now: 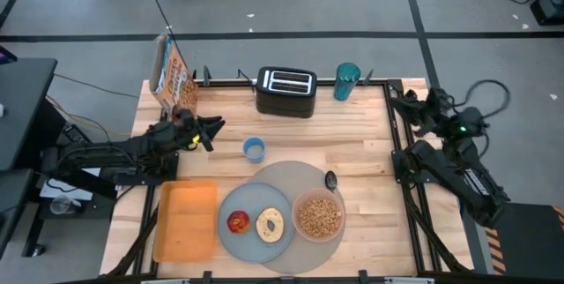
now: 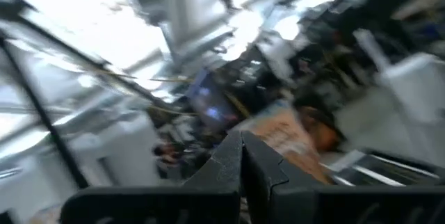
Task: Arrange a breakfast setting
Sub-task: Return to Home Position
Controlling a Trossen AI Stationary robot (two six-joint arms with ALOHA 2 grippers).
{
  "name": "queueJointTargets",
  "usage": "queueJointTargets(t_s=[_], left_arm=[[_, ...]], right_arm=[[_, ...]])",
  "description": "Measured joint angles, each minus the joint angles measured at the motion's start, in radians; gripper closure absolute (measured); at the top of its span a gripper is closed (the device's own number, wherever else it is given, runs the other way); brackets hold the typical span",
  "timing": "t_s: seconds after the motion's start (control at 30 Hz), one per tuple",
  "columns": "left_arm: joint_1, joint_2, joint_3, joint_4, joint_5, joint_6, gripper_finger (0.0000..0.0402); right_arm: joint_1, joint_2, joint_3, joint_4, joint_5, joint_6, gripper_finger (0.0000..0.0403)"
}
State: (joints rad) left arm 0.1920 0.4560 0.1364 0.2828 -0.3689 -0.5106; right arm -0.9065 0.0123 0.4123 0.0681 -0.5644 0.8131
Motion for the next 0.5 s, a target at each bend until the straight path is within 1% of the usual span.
queueJointTargets(t_s=[0.1, 0.3, 0.37, 0.5], left_arm=[[0.001, 0.002, 0.0, -0.039, -0.034, -0.002, 0.0261], [0.002, 0.002, 0.0, -0.05, -0.051, -0.001, 0.026], [0.002, 0.002, 0.0, -0.062, -0.084, -0.001, 0.026], [0.002, 0.002, 0.0, -0.109, -0.169, 0.0, 0.026]], right_arm=[[0.001, 0.013, -0.037, -0.046, 0.038, -0.024, 0.0391], [0.004, 0.012, -0.183, -0.022, 0.053, 0.015, 0.0388], [0.004, 0.014, -0.256, 0.056, 0.055, 0.027, 0.0391], [0.004, 0.013, -0.403, 0.303, 0.1, 0.116, 0.0395]])
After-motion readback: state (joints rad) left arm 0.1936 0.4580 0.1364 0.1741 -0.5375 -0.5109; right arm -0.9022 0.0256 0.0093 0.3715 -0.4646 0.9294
